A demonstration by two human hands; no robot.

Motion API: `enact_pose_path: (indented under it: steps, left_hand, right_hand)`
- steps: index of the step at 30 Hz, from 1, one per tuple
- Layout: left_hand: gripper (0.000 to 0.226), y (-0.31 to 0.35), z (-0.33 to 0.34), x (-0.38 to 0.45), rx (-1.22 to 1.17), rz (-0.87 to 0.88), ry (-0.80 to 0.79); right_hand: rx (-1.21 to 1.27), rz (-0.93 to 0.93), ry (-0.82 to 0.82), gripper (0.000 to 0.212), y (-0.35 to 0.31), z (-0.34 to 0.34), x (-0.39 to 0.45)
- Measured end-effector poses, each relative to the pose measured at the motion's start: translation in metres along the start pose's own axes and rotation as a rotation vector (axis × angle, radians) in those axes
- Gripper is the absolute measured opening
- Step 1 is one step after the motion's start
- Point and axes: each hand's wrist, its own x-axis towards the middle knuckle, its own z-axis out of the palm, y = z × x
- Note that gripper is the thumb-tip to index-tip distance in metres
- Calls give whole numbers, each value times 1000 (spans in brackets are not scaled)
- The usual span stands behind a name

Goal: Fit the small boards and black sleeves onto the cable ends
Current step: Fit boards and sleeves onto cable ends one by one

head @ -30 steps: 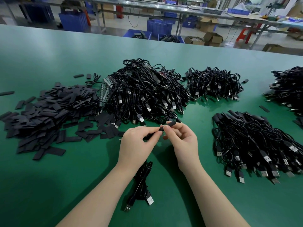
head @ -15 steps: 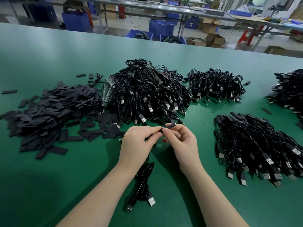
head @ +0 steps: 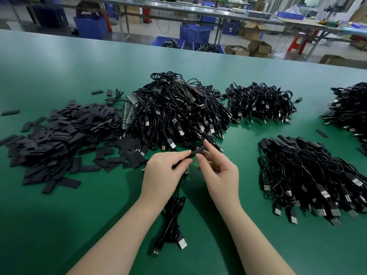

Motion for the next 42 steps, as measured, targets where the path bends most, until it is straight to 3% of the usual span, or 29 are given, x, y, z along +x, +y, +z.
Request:
enact_pose_path:
  steps: [8,12,14,18,23,25,30,36,39,42]
  left_hand:
    - [24,-3,-1,1,-33,-61,-29]
    - [37,-2,1,0,17,-35,-68]
    - [41,-2,1,0,25,-33,-87]
    - [41,-3,2,1,19,43,-134]
    - [45,-7,1,3,95,90,-213]
    - [35,-10,2,4,136,92,-233]
    - [16,-10,3,3,115,102,-110]
    - [25,-5,2,2,39,106,-74]
    - [41,-2,1,1,22,102,-82]
    - [40,-3,2,0,24,128,-65]
  right_hand:
    - [-19,57,-88,59,0,7,-3]
    - [-33,90,-148,25,-3,10,-2]
    - [-28,111,-149,28,-3,8,-1]
    - [40,133,-86,36,-3,3,4]
    - [238,212,68,20,-1,-7,10]
    - [253,213,82,19,-1,-9,12]
    - [263,232,35,19,-4,-5,11]
    - [246,190,-44,23,-3,0,7]
    - [272,191,33,17,-8,-4,8]
    - [472,200,154,8,-27,-20,22]
